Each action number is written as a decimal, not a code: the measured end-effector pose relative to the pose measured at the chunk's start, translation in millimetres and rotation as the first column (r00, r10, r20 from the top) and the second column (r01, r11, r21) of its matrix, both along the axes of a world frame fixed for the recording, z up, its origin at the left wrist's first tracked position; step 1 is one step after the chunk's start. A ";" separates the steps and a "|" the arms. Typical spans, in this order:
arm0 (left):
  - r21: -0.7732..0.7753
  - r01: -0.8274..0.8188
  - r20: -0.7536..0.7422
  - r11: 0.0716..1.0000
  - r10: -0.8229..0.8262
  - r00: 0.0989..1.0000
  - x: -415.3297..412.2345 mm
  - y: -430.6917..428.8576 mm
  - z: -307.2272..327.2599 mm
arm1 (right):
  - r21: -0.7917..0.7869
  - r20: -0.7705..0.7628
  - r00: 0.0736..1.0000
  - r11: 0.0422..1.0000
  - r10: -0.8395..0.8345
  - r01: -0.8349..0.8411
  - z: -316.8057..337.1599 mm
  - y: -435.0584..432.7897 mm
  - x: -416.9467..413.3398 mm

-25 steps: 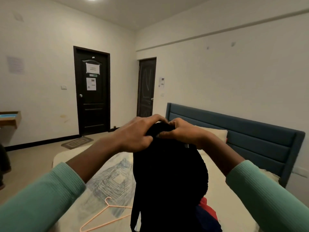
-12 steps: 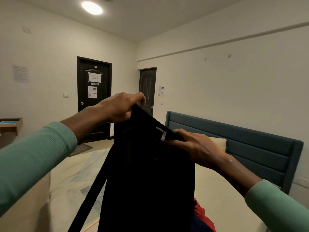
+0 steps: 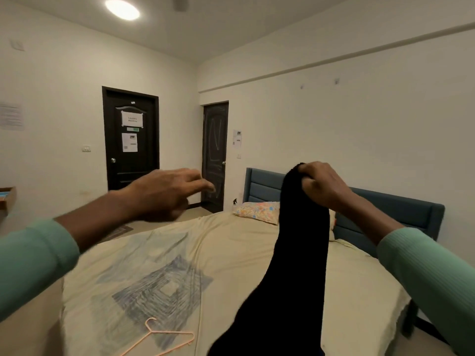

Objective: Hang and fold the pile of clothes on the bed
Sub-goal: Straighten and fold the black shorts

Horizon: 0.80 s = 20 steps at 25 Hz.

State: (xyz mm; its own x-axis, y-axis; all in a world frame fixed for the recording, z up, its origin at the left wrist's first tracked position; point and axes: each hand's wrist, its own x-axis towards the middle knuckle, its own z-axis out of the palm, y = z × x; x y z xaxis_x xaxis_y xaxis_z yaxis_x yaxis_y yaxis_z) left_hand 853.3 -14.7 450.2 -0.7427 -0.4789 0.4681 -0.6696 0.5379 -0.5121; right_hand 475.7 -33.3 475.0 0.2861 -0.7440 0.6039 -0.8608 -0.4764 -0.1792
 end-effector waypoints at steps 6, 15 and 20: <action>0.251 0.425 -0.413 0.870 -0.301 0.860 -117.7 10.9 -32.1 | -0.069 -0.060 0.998 0.997 -0.033 0.029 42.3 17.1 43.8; 0.128 -0.007 -0.143 0.992 0.026 0.989 -140.8 -8.1 -32.7 | -0.179 -0.016 0.966 0.951 -0.258 0.251 107.7 40.7 33.7; 0.176 -0.185 -0.029 0.967 0.193 0.981 -103.0 -9.9 -12.4 | -0.231 -0.038 0.907 0.886 -0.420 0.401 125.9 40.3 -5.6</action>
